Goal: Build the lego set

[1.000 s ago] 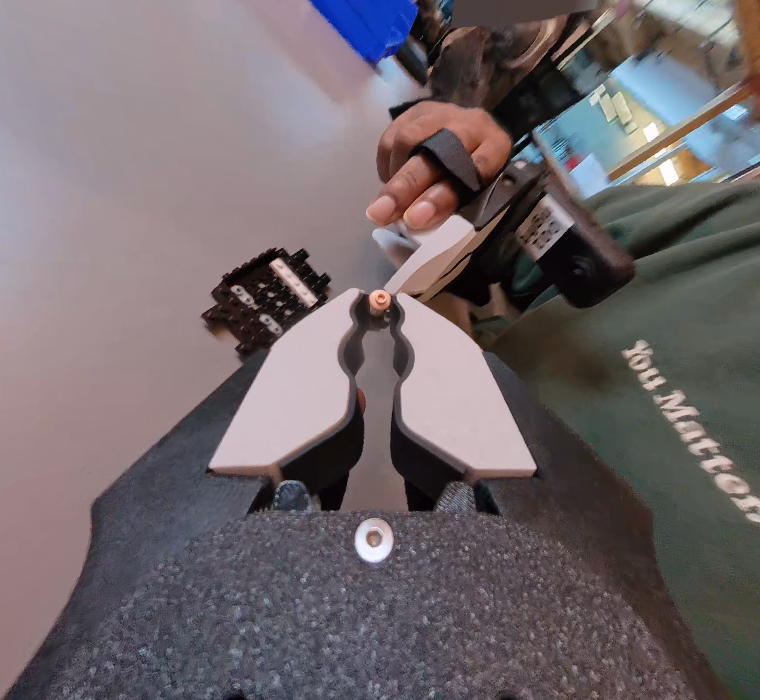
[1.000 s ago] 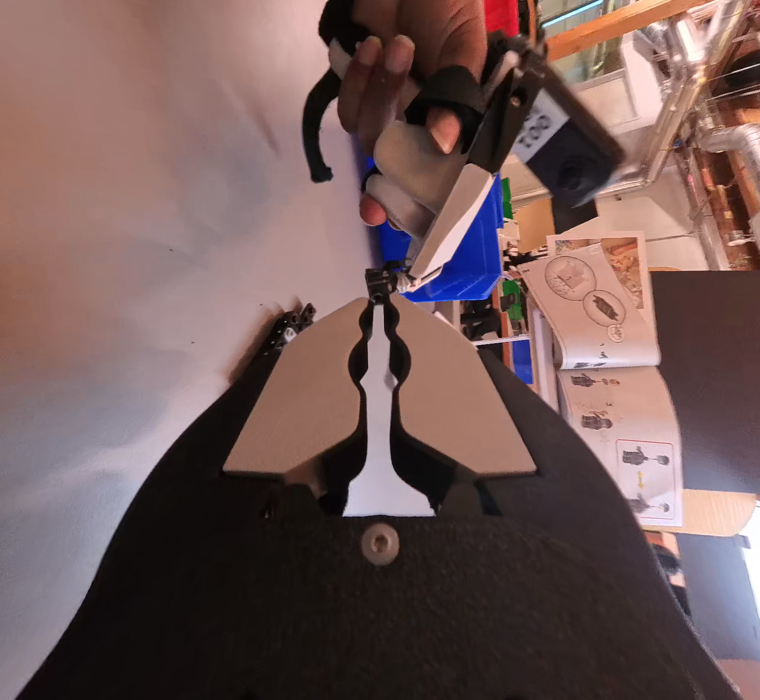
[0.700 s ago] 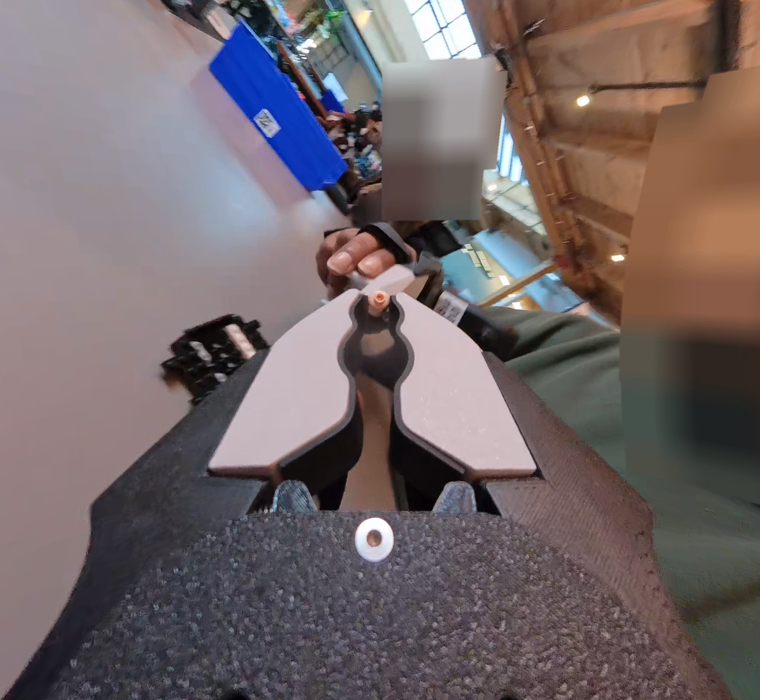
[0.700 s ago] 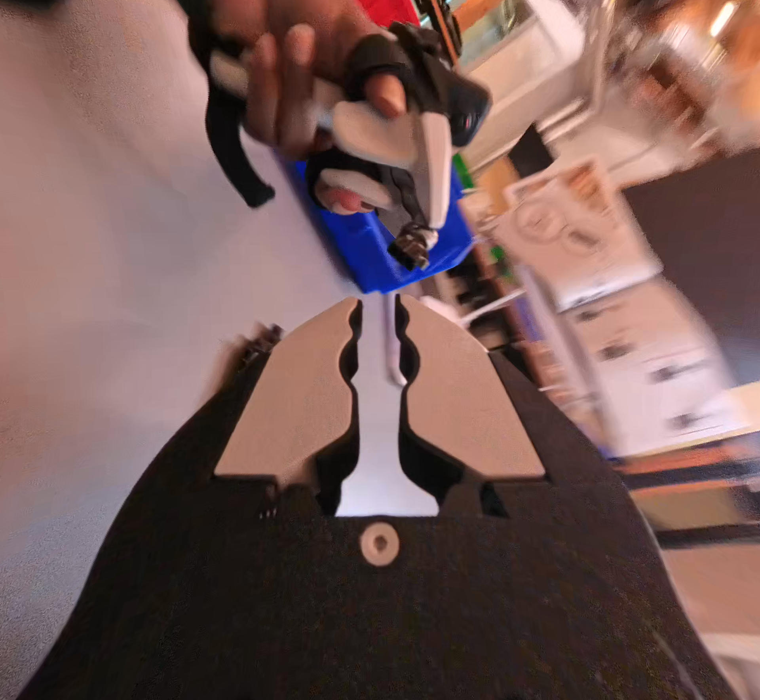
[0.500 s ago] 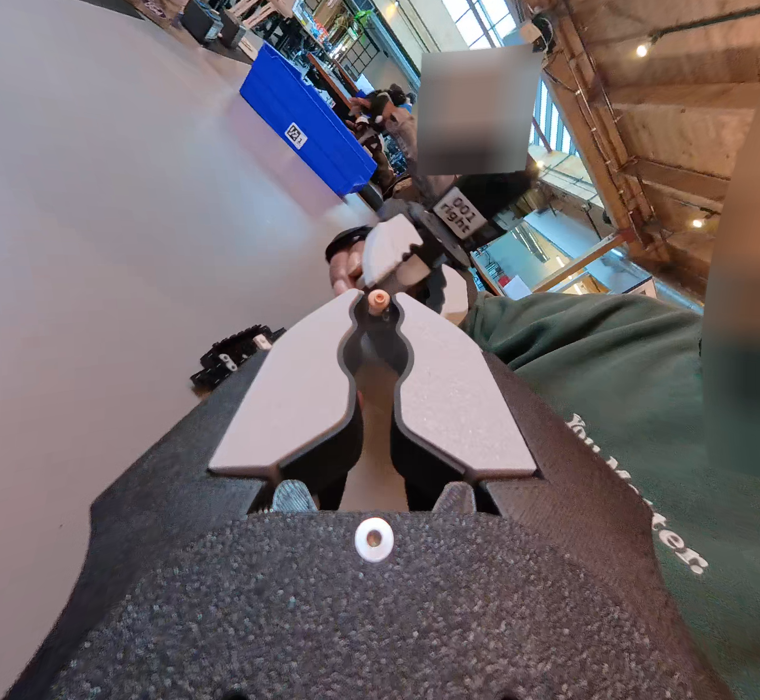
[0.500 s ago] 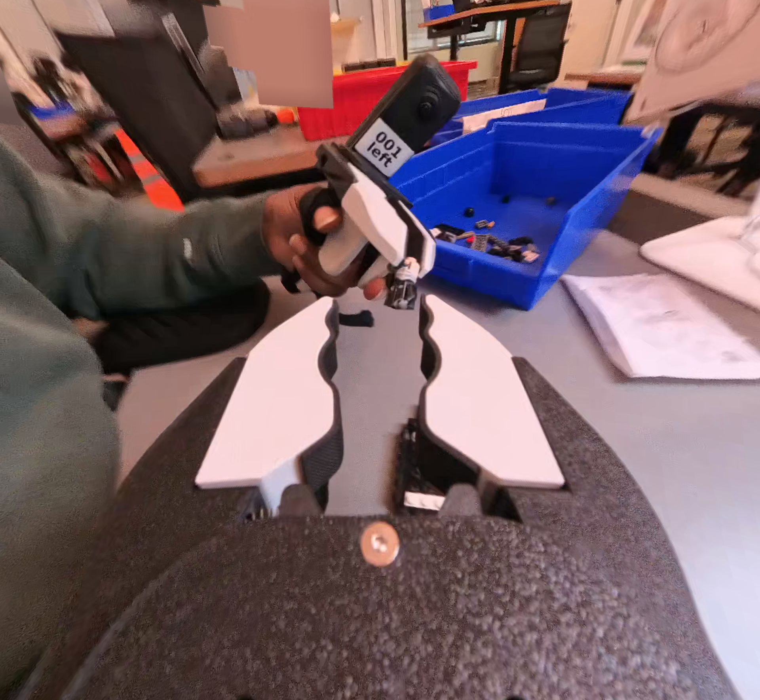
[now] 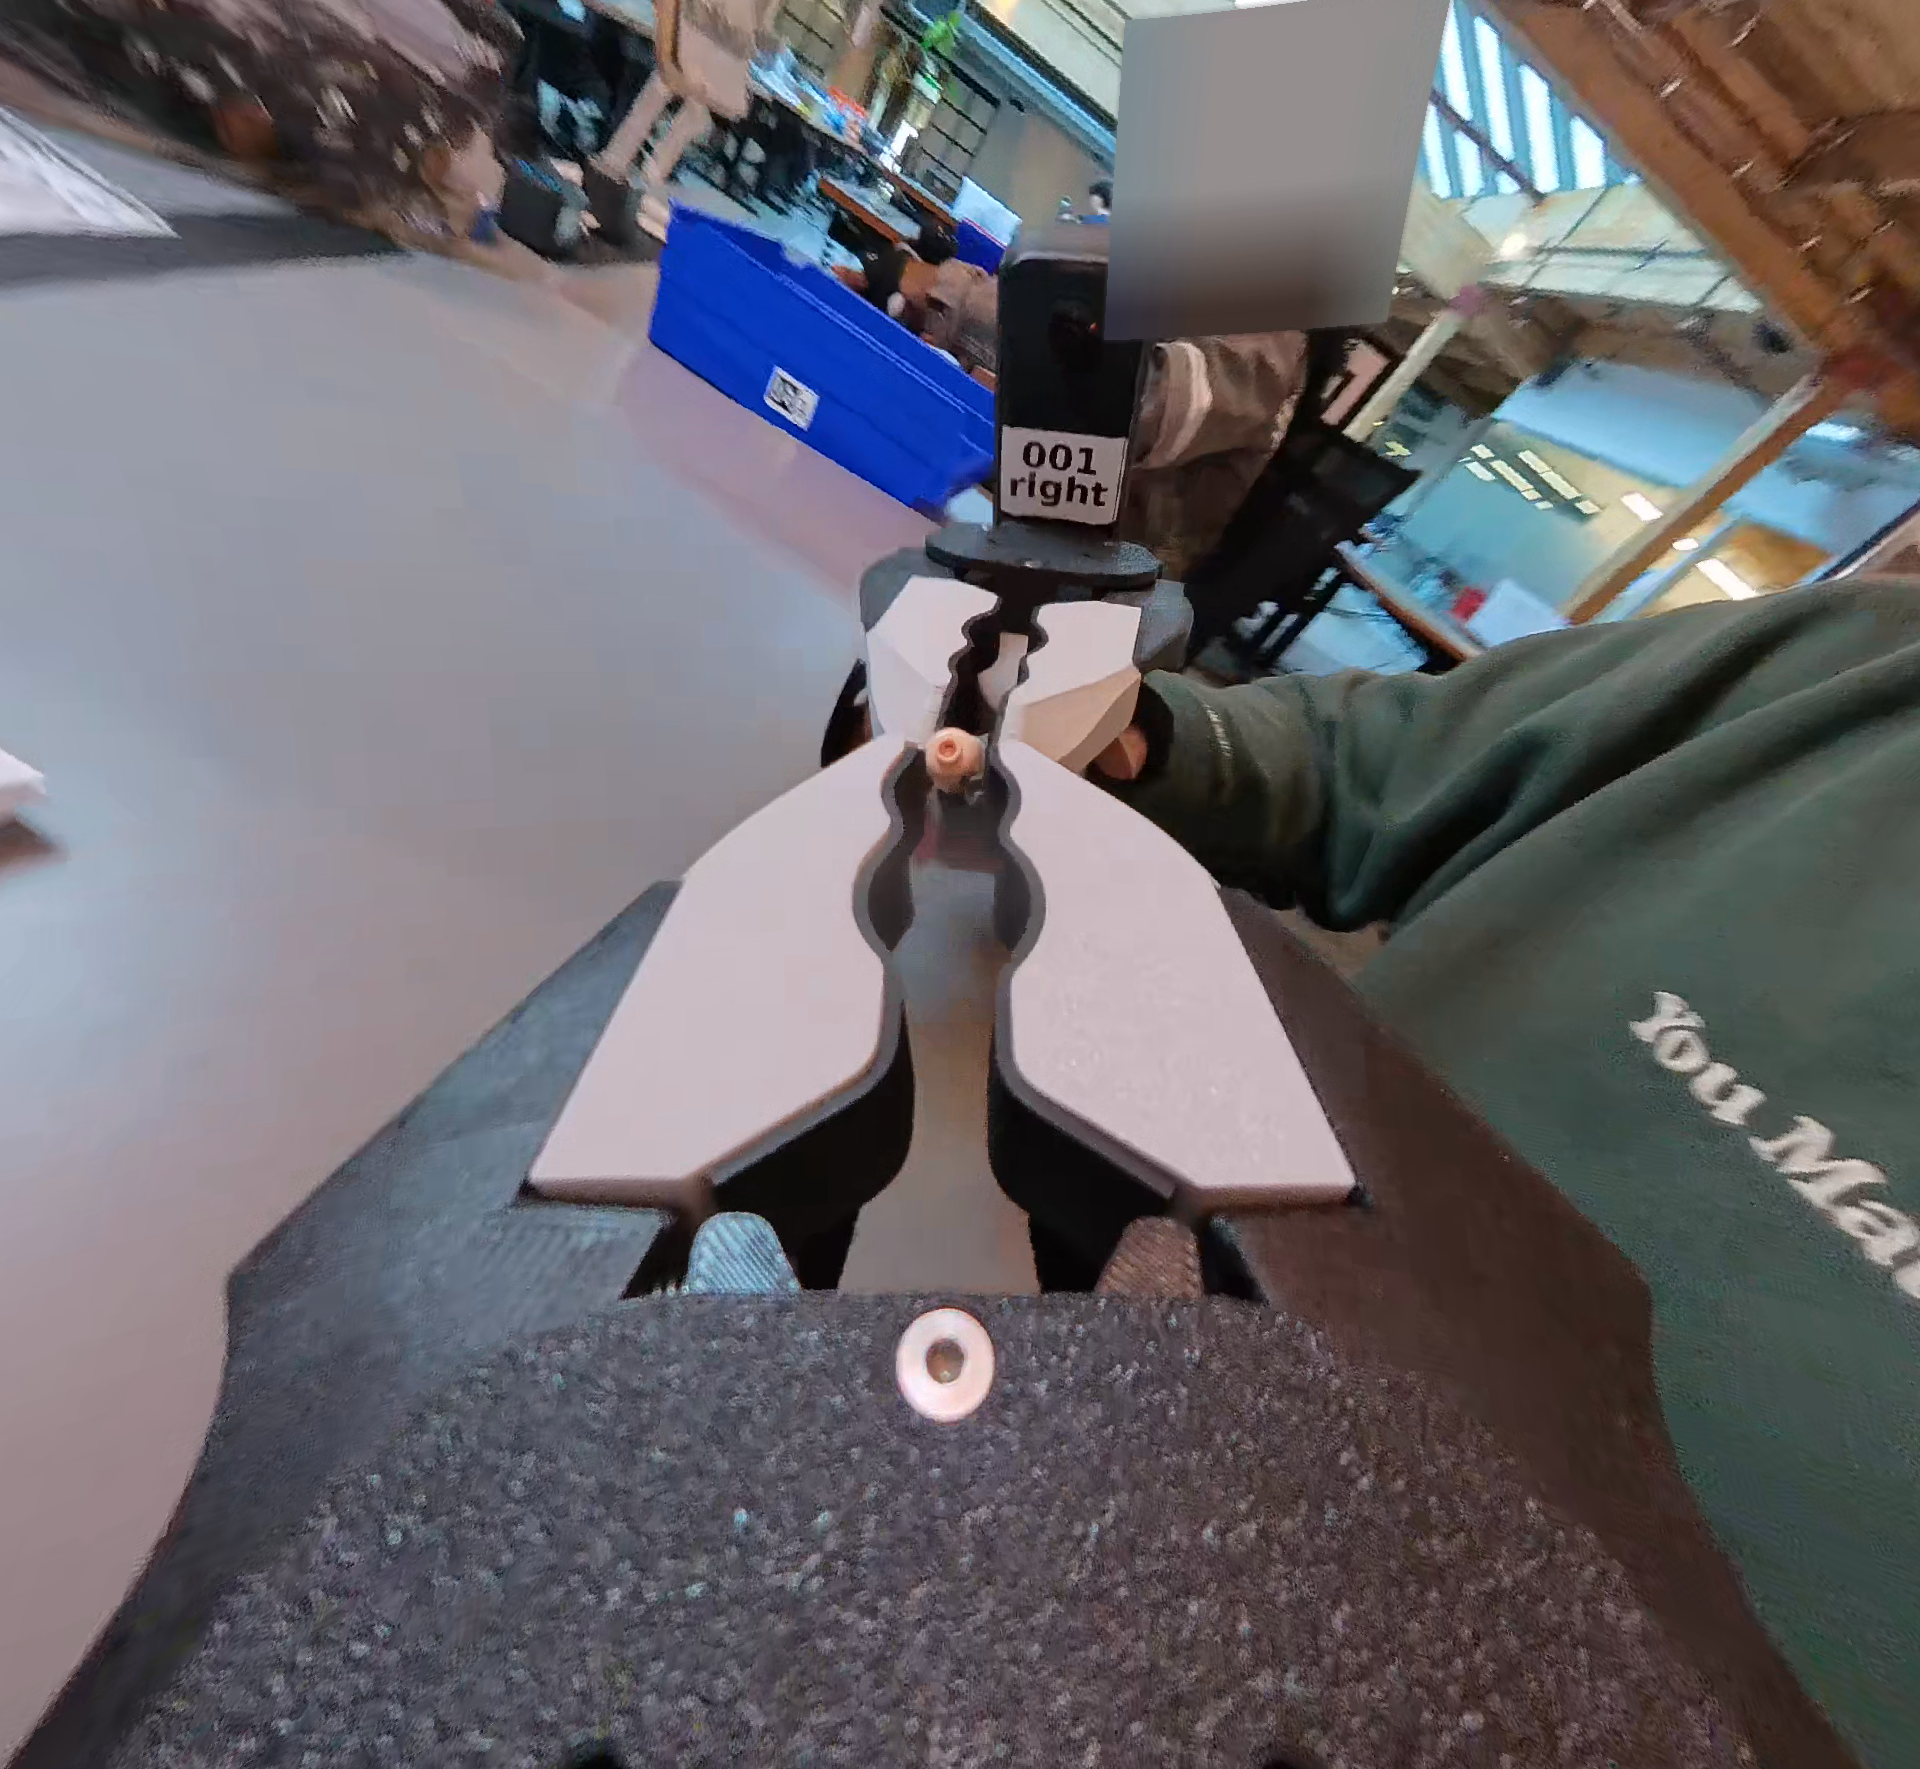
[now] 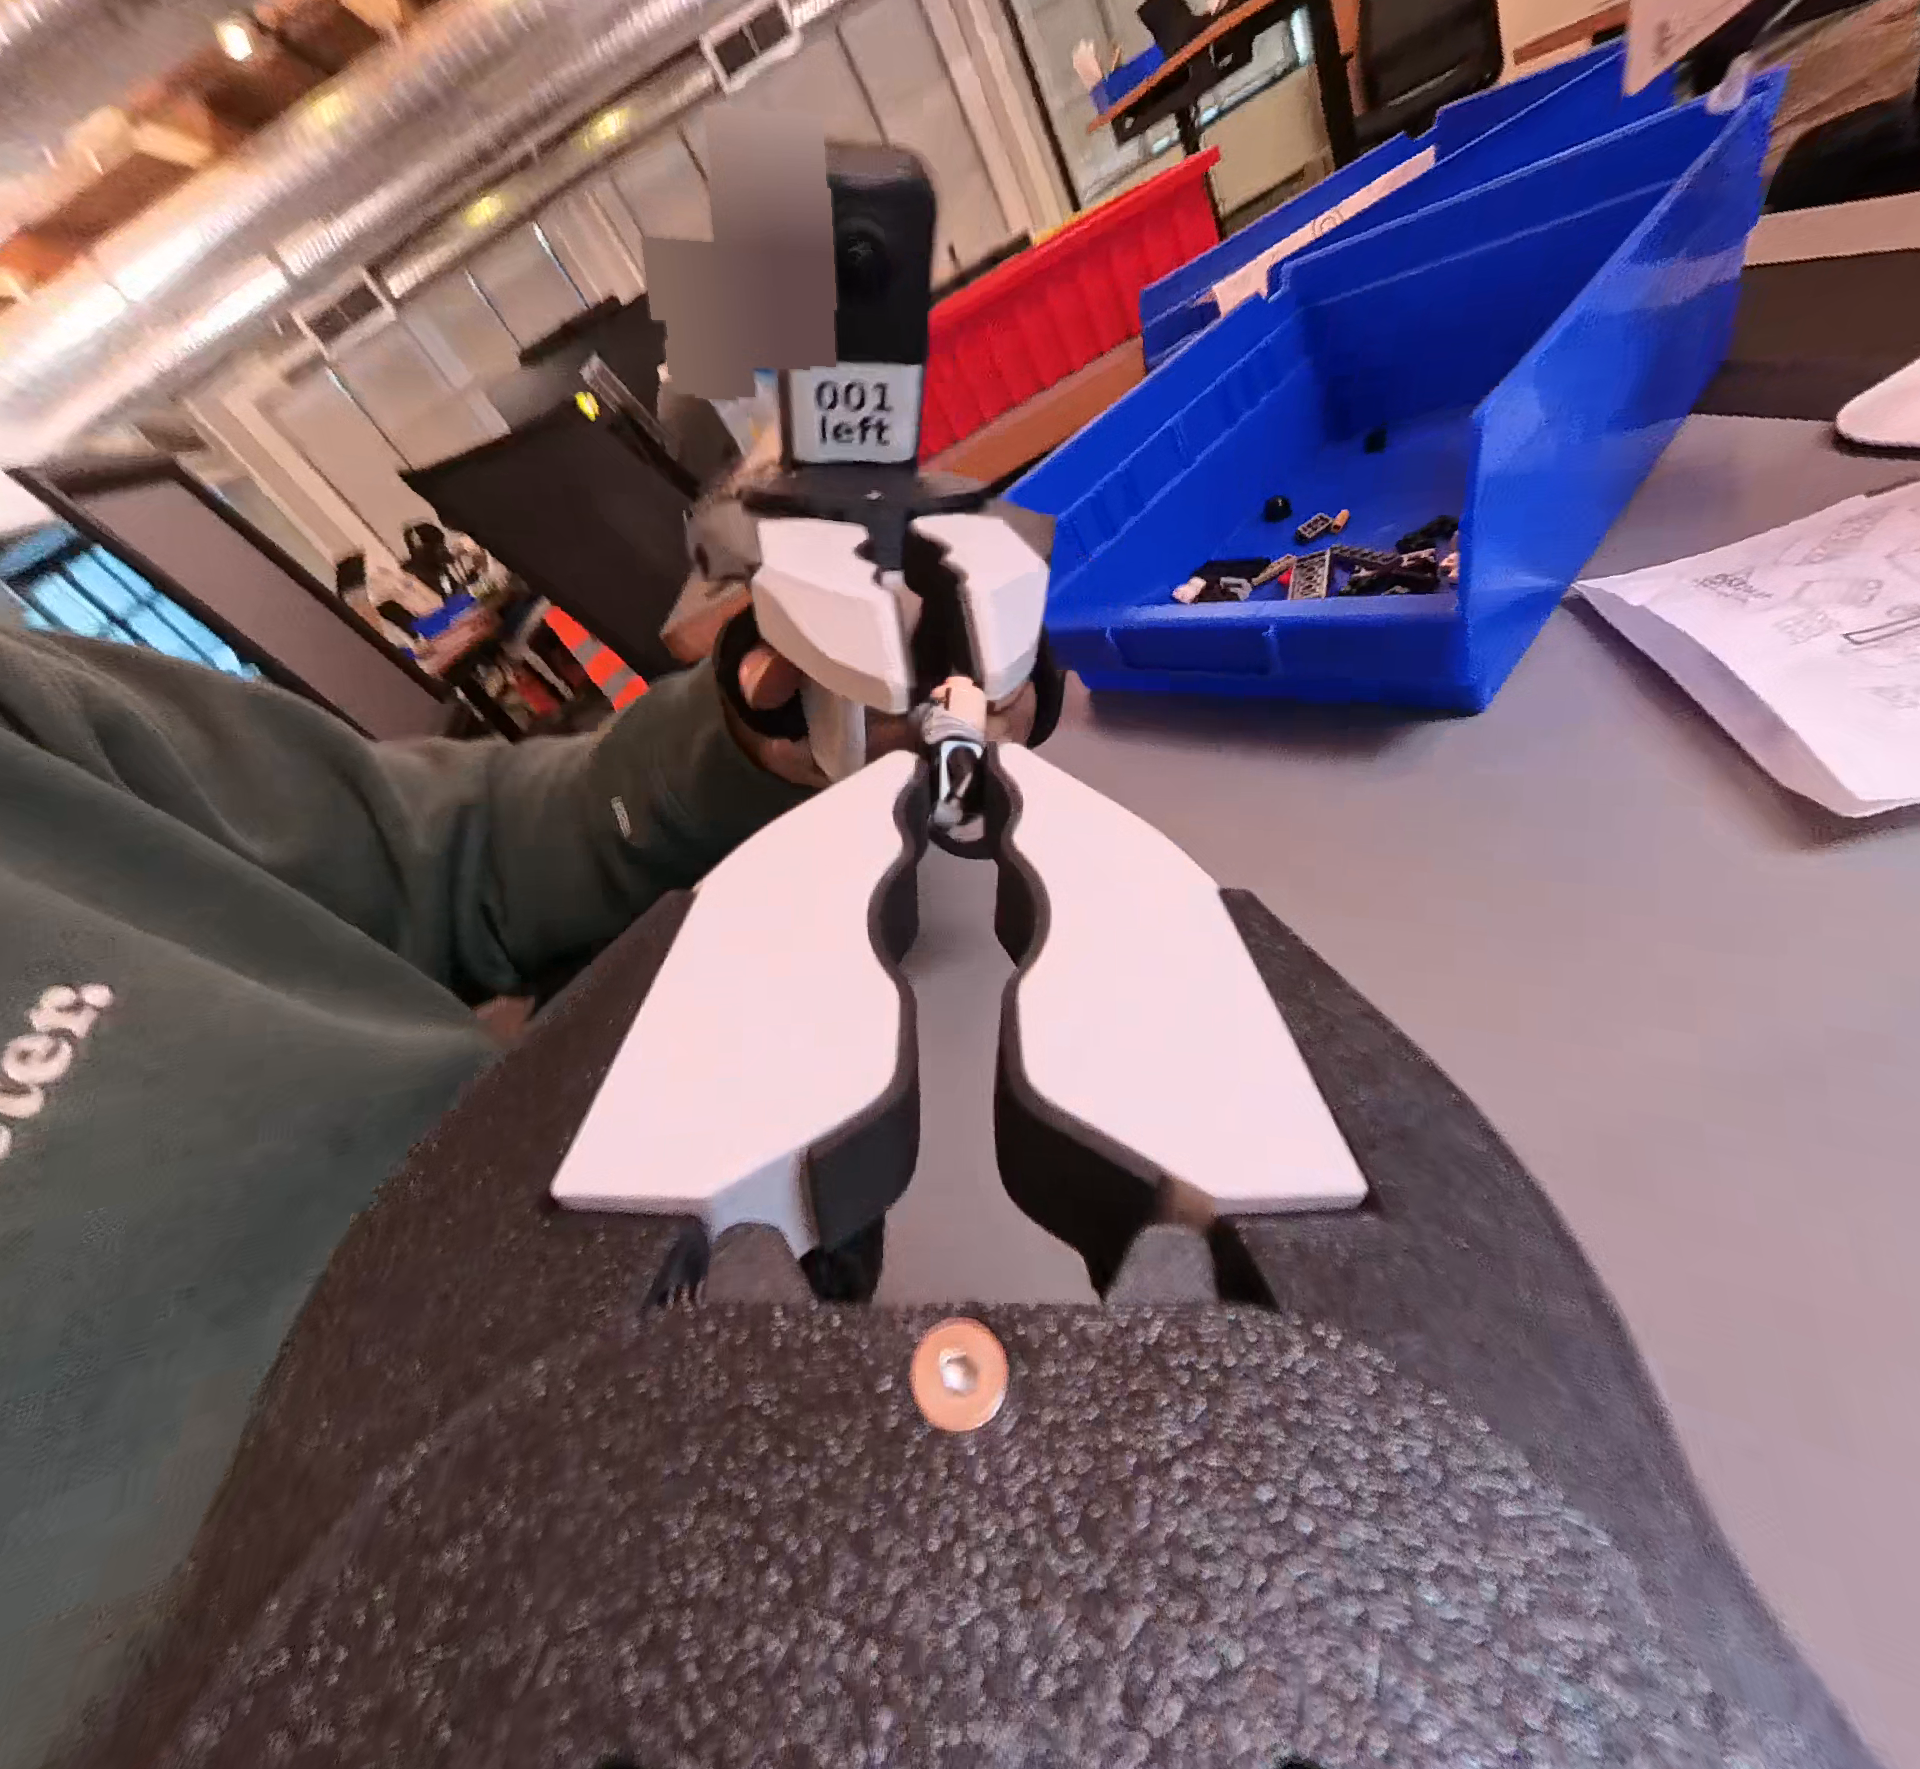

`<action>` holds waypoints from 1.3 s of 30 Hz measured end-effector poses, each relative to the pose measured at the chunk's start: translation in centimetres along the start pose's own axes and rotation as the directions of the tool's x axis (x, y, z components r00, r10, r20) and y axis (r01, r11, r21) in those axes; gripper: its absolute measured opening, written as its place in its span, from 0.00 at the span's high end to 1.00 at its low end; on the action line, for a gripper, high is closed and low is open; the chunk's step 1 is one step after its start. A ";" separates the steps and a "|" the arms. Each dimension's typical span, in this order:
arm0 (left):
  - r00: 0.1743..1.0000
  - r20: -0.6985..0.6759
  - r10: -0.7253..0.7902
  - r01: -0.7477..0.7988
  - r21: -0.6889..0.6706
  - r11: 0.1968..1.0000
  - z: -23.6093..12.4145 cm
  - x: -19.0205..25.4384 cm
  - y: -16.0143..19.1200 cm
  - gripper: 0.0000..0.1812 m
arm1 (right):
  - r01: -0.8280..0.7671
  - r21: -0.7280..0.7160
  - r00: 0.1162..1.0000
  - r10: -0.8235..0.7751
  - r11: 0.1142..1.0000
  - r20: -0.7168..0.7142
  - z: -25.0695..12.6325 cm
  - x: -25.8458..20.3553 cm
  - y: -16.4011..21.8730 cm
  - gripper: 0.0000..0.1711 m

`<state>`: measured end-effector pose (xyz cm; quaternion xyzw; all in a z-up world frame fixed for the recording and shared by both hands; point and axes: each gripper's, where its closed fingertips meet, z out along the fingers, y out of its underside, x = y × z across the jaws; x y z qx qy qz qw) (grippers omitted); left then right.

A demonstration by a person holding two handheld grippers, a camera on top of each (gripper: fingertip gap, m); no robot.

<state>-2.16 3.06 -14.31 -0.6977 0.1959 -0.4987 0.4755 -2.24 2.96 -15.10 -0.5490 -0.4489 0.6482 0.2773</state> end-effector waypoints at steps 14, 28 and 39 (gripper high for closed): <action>0.923 0.217 0.319 -0.309 -0.078 0.948 0.6 -0.4 -0.2 0.98 | -0.005 0.070 0.996 0.012 0.998 -0.091 -0.4 1.0 -1.0 0.95; -0.297 0.147 0.943 -0.761 -0.633 -0.141 1.3 -1.3 1.4 0.98 | -0.446 0.140 0.895 0.444 0.884 0.047 -0.4 1.9 -0.3 0.95; 0.718 0.313 0.621 -0.632 -0.080 0.771 0.4 -0.1 -0.8 0.90 | -0.087 0.091 0.995 0.081 0.992 0.065 -1.1 0.0 -1.6 0.95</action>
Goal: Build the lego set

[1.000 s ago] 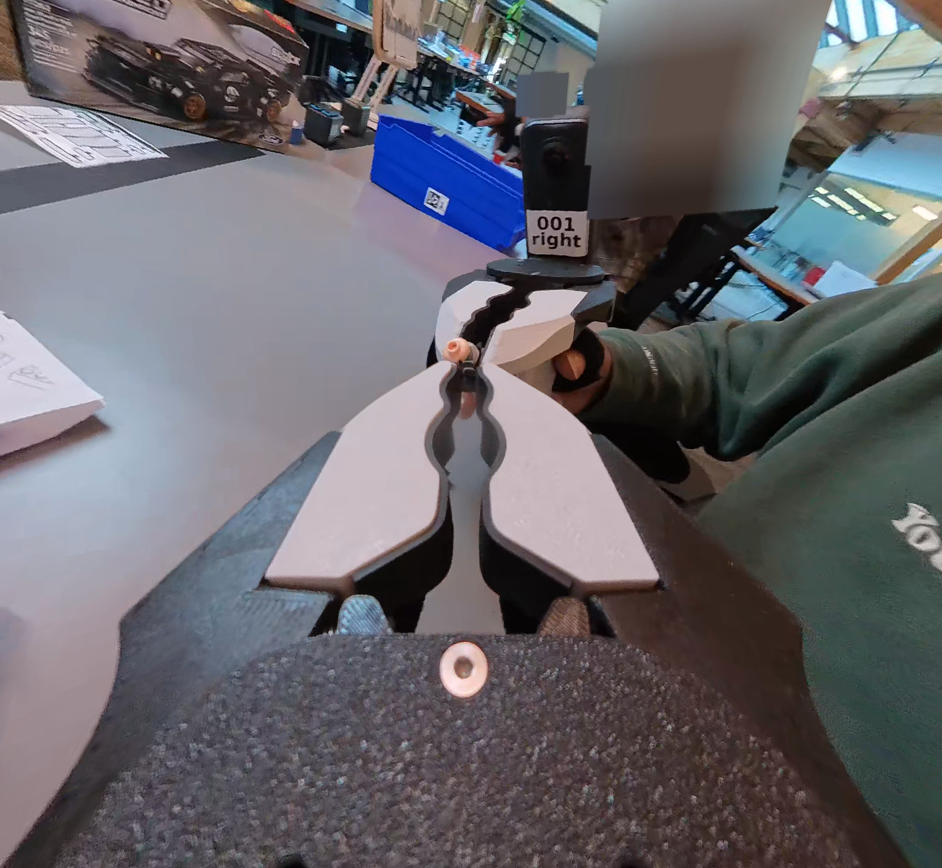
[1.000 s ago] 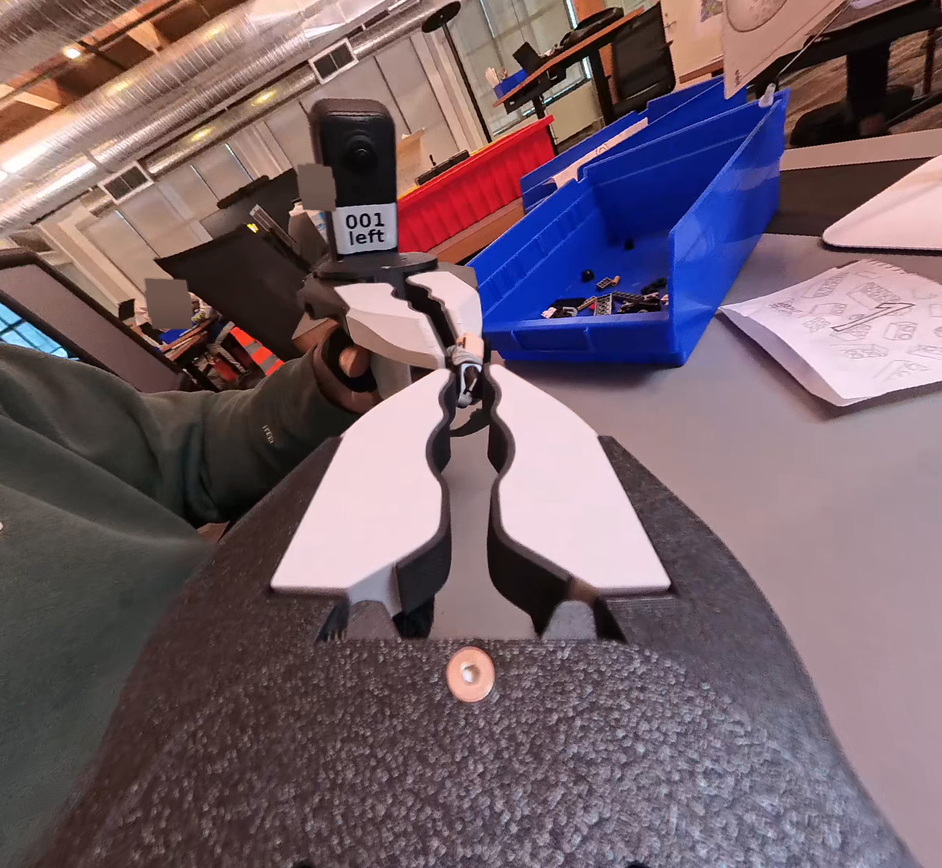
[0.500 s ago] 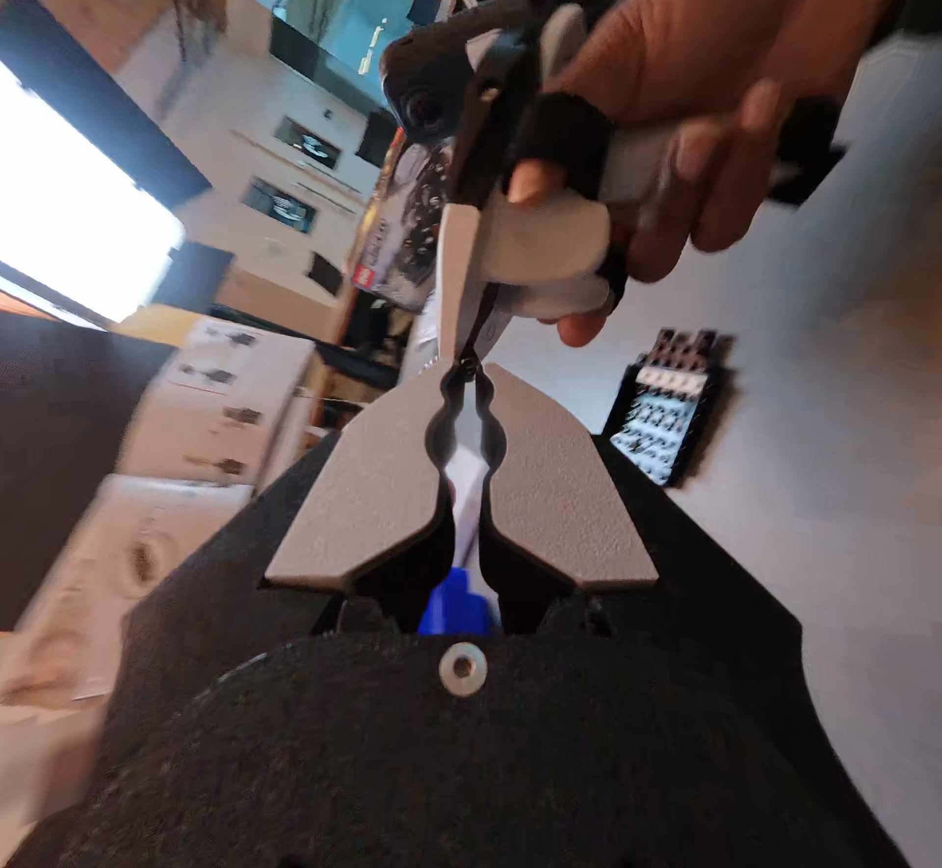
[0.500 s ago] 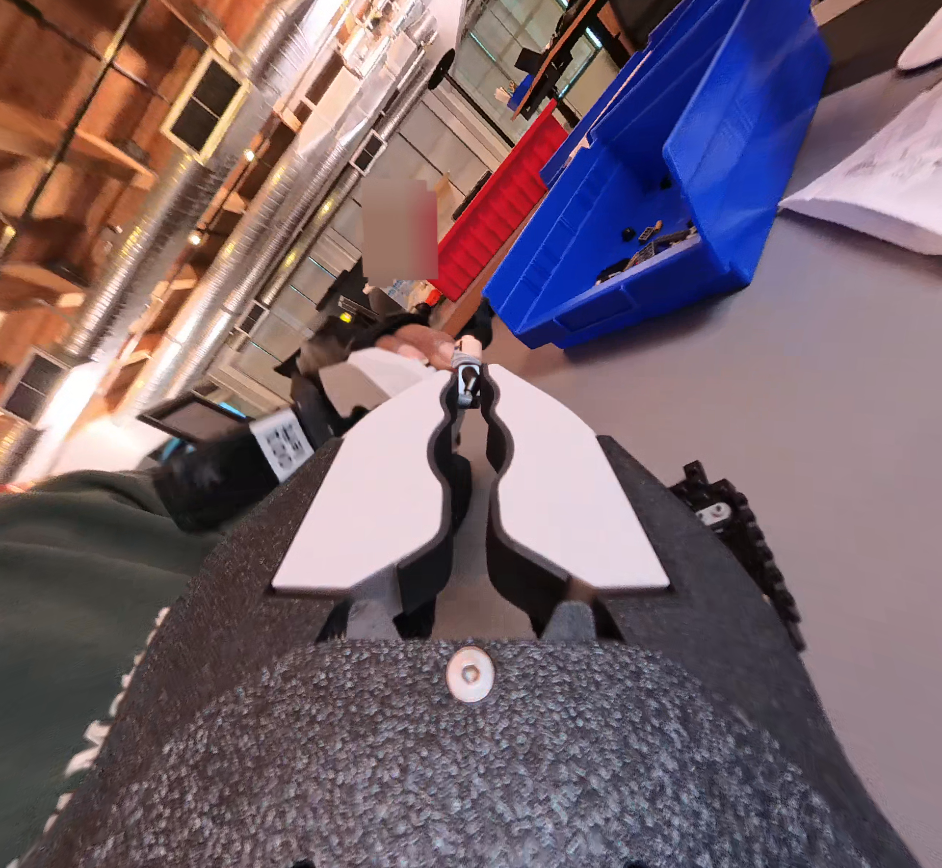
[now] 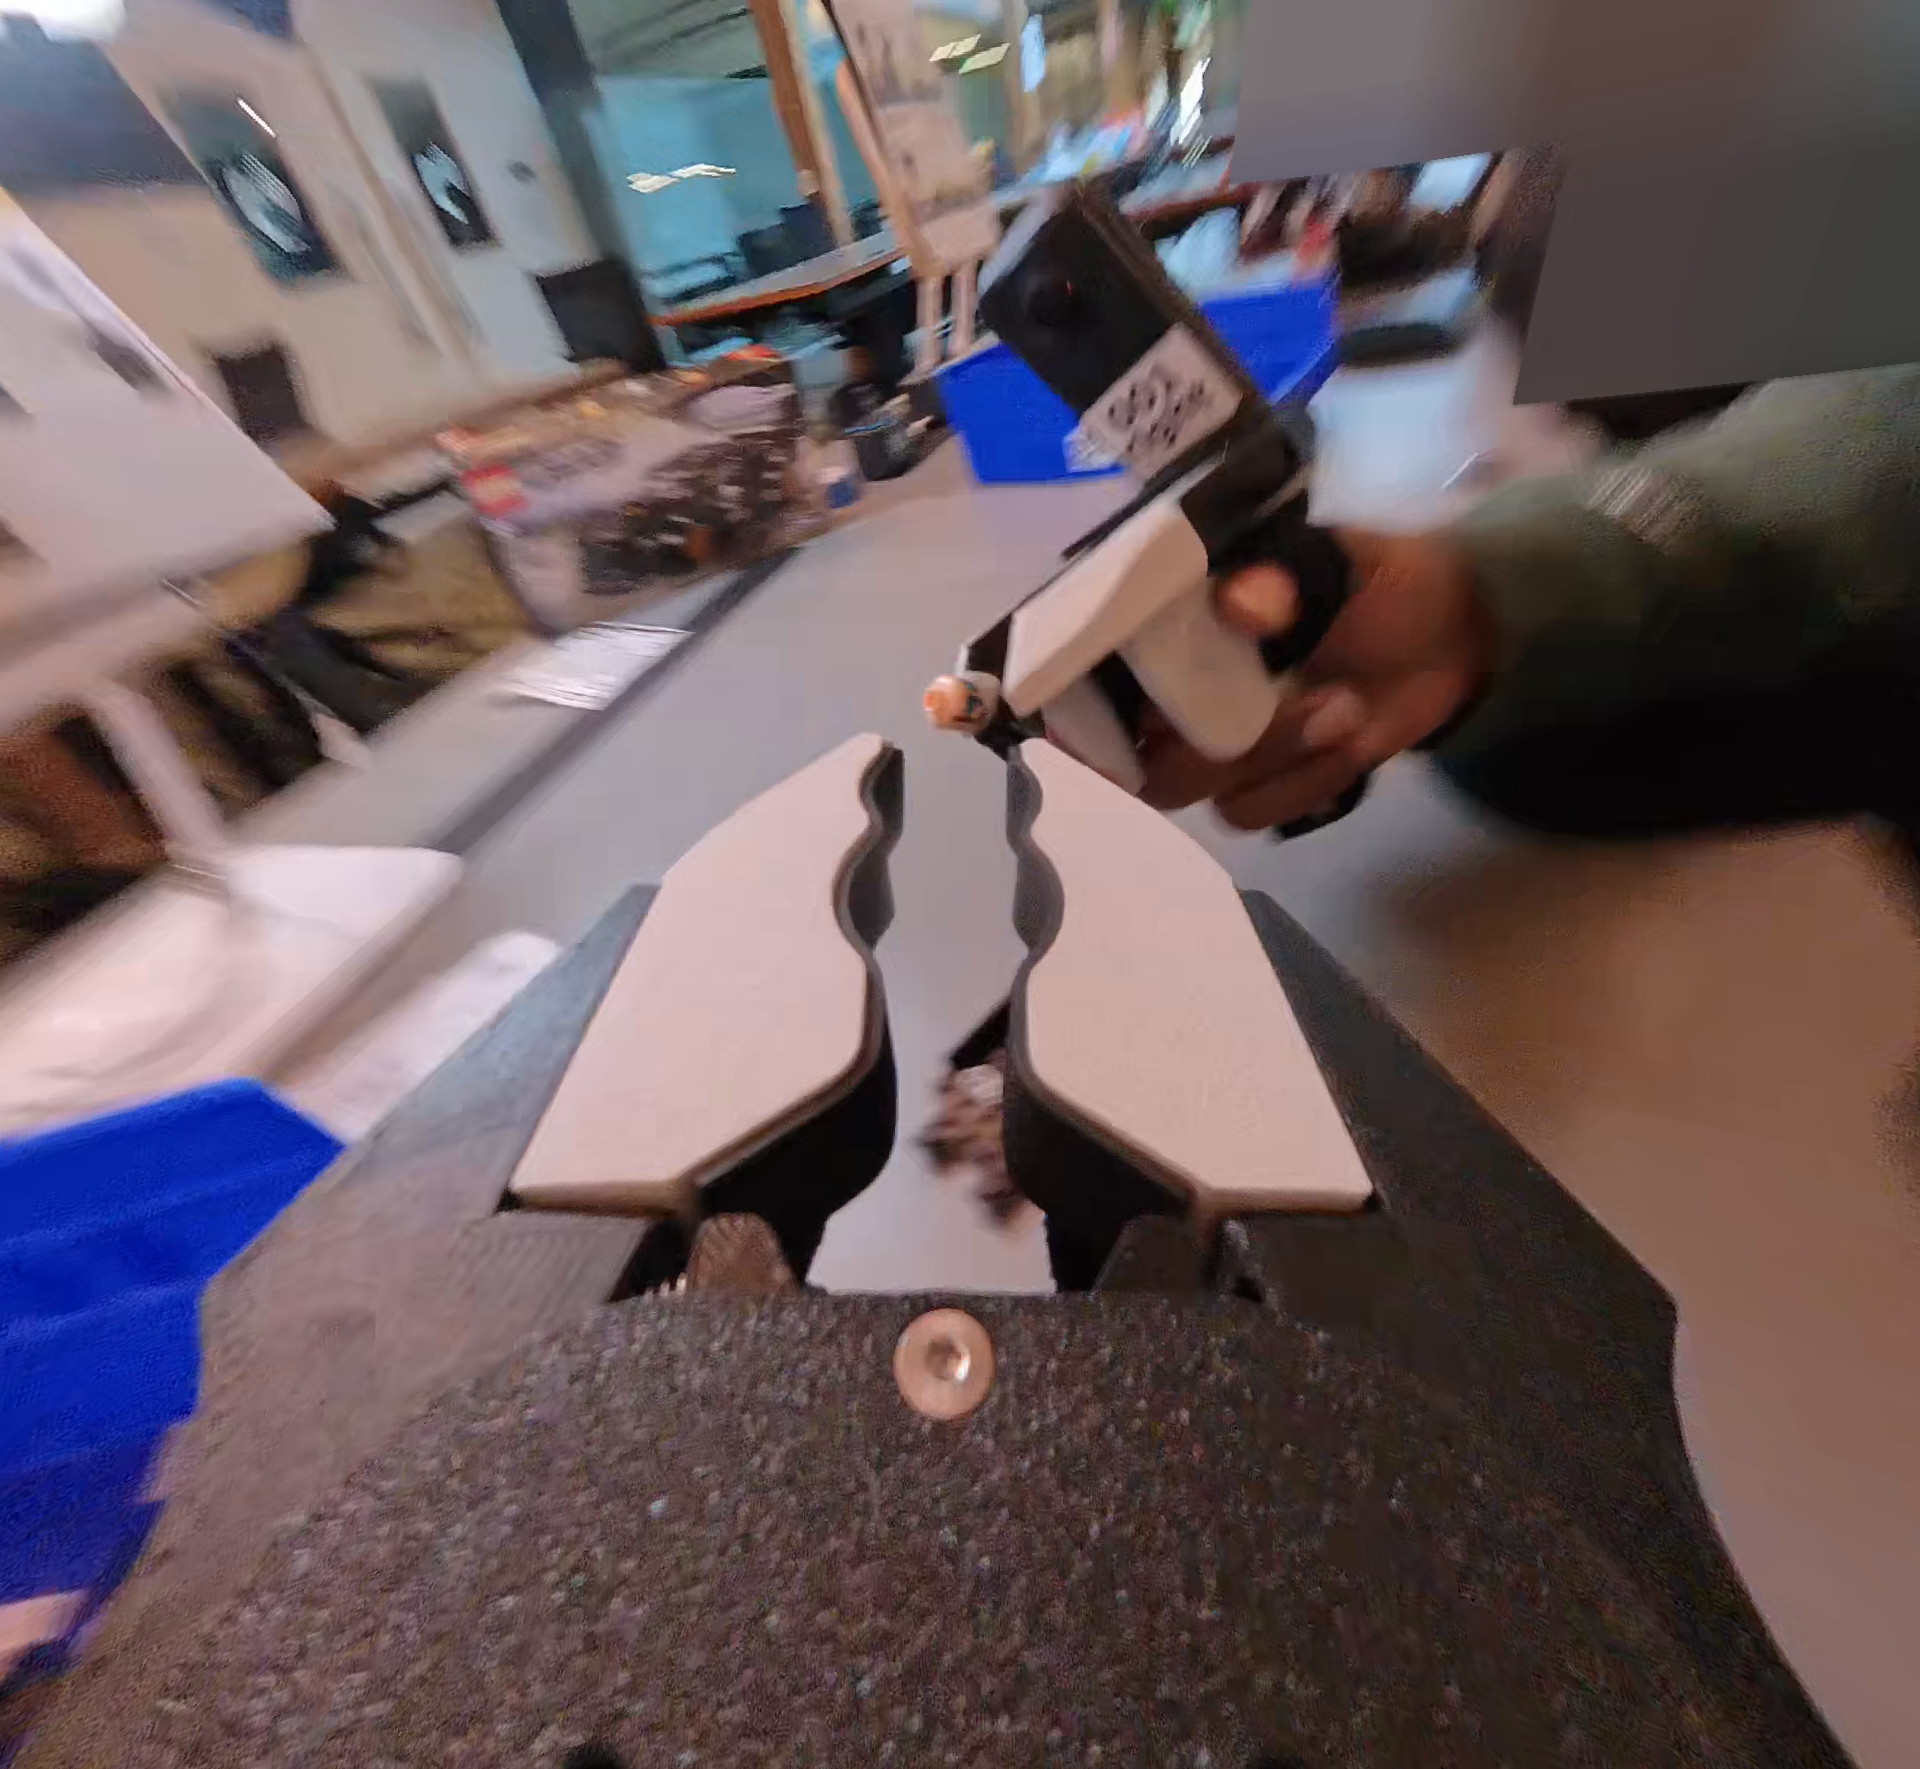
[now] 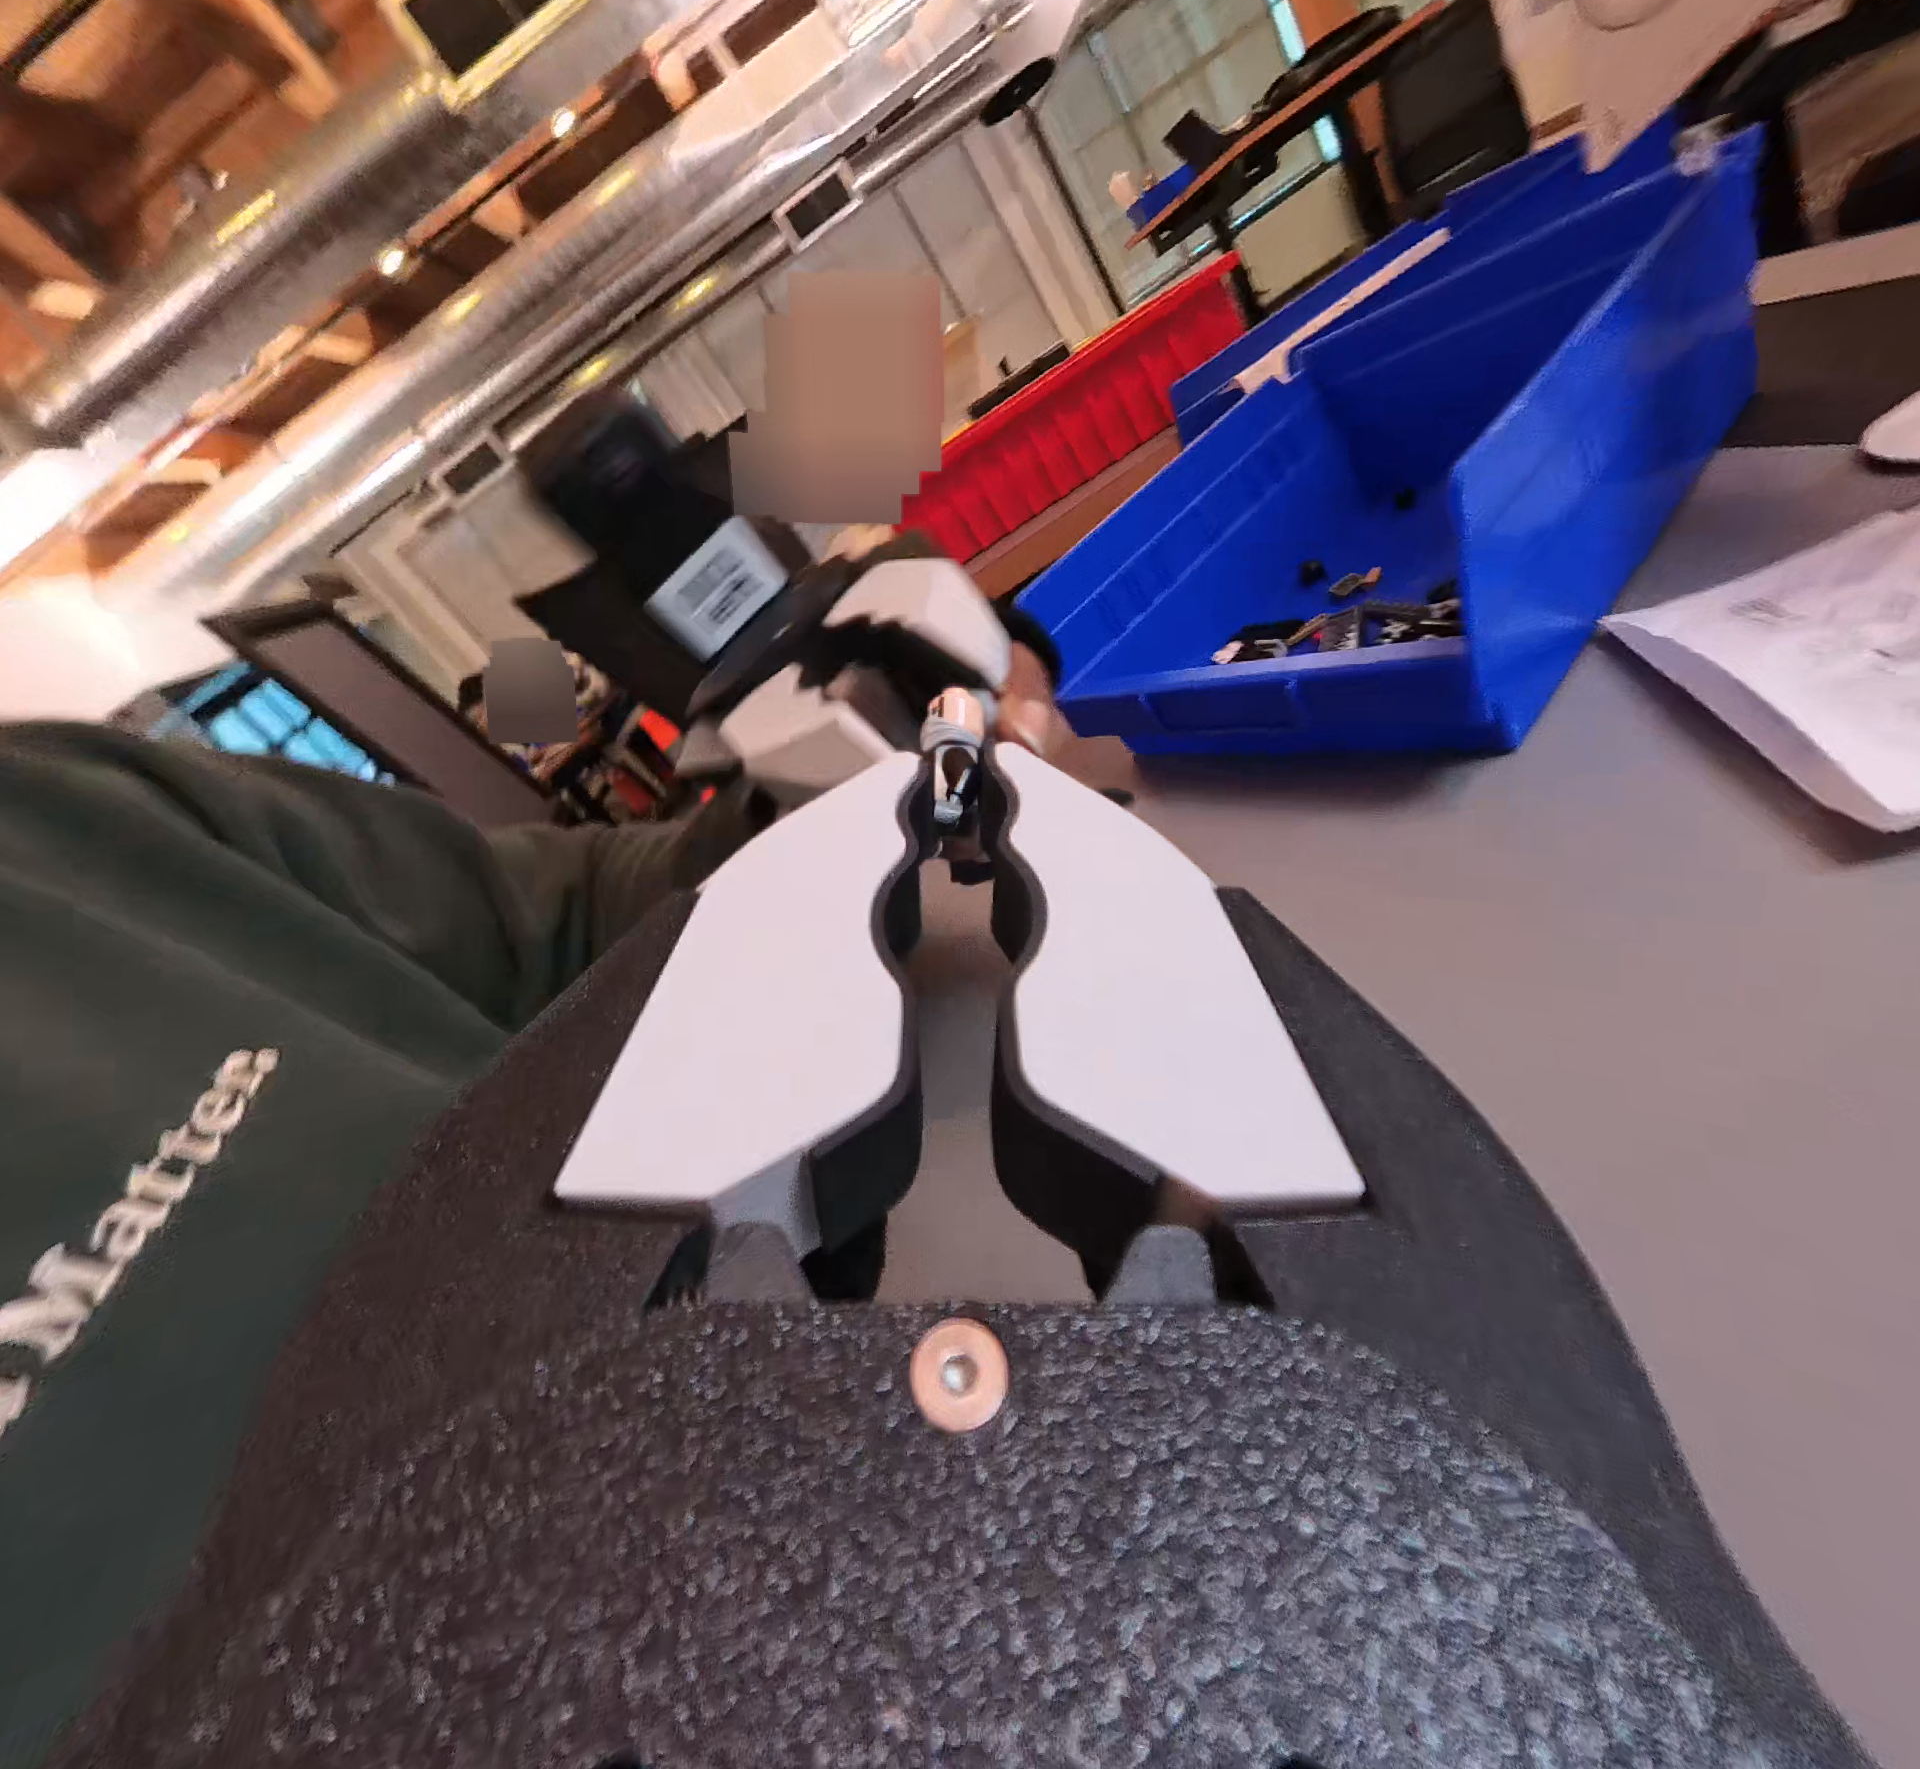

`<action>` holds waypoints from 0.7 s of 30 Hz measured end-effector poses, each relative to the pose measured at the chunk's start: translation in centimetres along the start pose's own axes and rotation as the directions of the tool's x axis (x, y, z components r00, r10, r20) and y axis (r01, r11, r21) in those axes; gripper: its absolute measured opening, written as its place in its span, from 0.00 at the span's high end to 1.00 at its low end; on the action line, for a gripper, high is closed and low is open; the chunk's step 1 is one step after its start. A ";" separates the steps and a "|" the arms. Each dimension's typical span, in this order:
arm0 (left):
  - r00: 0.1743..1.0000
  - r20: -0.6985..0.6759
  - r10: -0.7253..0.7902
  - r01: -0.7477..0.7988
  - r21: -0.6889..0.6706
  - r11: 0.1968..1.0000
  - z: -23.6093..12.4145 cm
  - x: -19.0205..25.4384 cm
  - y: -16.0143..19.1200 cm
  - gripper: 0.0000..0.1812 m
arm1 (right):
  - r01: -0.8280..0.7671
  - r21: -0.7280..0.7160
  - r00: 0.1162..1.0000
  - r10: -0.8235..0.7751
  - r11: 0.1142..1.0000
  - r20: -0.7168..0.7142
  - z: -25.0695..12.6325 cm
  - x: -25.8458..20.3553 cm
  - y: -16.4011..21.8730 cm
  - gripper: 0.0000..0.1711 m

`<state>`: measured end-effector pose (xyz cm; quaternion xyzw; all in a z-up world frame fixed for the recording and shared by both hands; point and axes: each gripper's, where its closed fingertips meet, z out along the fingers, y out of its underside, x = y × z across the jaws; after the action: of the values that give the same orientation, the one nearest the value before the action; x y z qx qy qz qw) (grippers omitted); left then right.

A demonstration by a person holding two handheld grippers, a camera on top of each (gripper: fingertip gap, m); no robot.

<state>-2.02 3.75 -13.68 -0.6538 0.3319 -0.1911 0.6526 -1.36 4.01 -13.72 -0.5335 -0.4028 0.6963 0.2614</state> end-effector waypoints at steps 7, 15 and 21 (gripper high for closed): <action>0.904 -0.283 -0.320 0.326 -0.026 0.945 -0.3 2.1 0.2 0.93 | 0.151 -0.140 0.988 -0.144 0.979 0.057 0.4 -1.1 2.1 0.95; 0.917 -0.289 -0.275 0.259 -0.093 0.961 0.0 3.0 1.1 0.93 | 0.237 -0.214 0.971 -0.225 0.948 0.076 0.0 -1.3 2.8 0.95; 0.910 -0.283 -0.303 0.295 -0.069 0.953 0.2 2.8 1.0 0.94 | 0.311 -0.240 0.950 -0.308 0.920 0.048 0.0 -1.0 3.0 0.92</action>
<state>-0.08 2.06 -15.15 -0.6698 0.3226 -0.3785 0.5515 -0.84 1.56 -15.73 -0.4881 -0.5659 0.5937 0.2984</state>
